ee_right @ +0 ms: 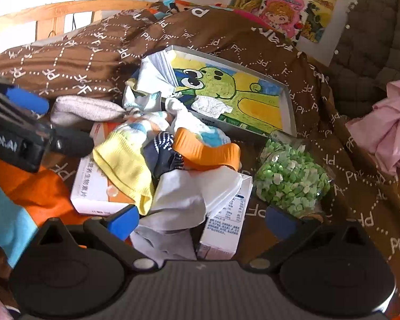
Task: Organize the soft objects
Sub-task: 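Lift both tools and move them back toward the pile, then grasp the yellow striped sock with the left tool while the right tool grasps a white sock, then lift both socks up from the pile with both tools, then lower both socks into the tray and open both tools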
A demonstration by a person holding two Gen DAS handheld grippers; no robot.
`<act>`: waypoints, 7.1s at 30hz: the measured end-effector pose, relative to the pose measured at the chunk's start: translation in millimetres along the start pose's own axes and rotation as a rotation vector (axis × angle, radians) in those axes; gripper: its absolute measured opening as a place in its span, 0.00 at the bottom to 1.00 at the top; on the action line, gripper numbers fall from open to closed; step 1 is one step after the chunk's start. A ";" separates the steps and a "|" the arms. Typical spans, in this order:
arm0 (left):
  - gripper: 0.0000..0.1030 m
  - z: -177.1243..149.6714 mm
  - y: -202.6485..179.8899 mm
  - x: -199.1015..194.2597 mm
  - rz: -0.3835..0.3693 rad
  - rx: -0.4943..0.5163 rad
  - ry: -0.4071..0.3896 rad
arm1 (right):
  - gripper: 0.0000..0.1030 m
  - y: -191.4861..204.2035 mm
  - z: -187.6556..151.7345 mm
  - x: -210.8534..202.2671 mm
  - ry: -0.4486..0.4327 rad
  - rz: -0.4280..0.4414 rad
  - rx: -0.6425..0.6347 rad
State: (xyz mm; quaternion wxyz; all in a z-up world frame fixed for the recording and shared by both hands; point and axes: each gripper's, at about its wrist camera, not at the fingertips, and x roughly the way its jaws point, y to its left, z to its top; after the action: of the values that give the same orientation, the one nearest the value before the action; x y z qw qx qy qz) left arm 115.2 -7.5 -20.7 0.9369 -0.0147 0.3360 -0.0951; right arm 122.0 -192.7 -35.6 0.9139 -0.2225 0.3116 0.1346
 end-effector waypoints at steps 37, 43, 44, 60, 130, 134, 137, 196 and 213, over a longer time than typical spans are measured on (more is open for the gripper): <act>0.15 8.9 12.2 79.0 -0.201 -0.182 0.116 | 0.38 48.1 -26.1 64.8 -0.063 0.034 -0.533; 0.03 8.7 12.2 76.9 -0.184 -0.177 0.125 | 0.12 54.8 -30.5 63.7 -0.060 0.046 -0.536; 0.03 9.4 11.5 75.3 -0.174 -0.173 0.129 | 0.09 56.3 -30.5 63.6 -0.051 0.049 -0.538; 0.01 14.5 -4.2 30.1 -0.012 0.000 -0.055 | 0.02 52.2 -16.8 10.2 -0.224 -0.174 -0.447; 0.03 29.7 -1.4 -11.7 0.054 0.052 -0.299 | 0.03 27.3 9.1 -36.5 -0.570 -0.313 -0.267; 0.03 25.7 -8.4 -8.9 0.059 0.095 -0.299 | 0.03 28.1 9.3 -36.5 -0.574 -0.310 -0.271; 0.03 24.6 -11.2 -14.8 0.063 0.113 -0.340 | 0.03 27.5 9.9 -37.8 -0.583 -0.317 -0.268; 0.15 127.8 74.5 216.0 -0.087 -0.017 -0.125 | 0.42 -79.0 117.8 196.3 -0.109 0.050 0.412; 0.66 129.6 66.5 96.7 0.018 -0.121 -0.282 | 0.99 -98.3 125.0 84.7 -0.239 0.015 0.461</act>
State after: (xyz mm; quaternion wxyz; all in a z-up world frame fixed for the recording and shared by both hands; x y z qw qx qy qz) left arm 281.4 34.8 12.8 0.9730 -0.0814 0.2063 -0.0632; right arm 288.7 -207.4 31.2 0.9699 0.0116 0.2254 0.0919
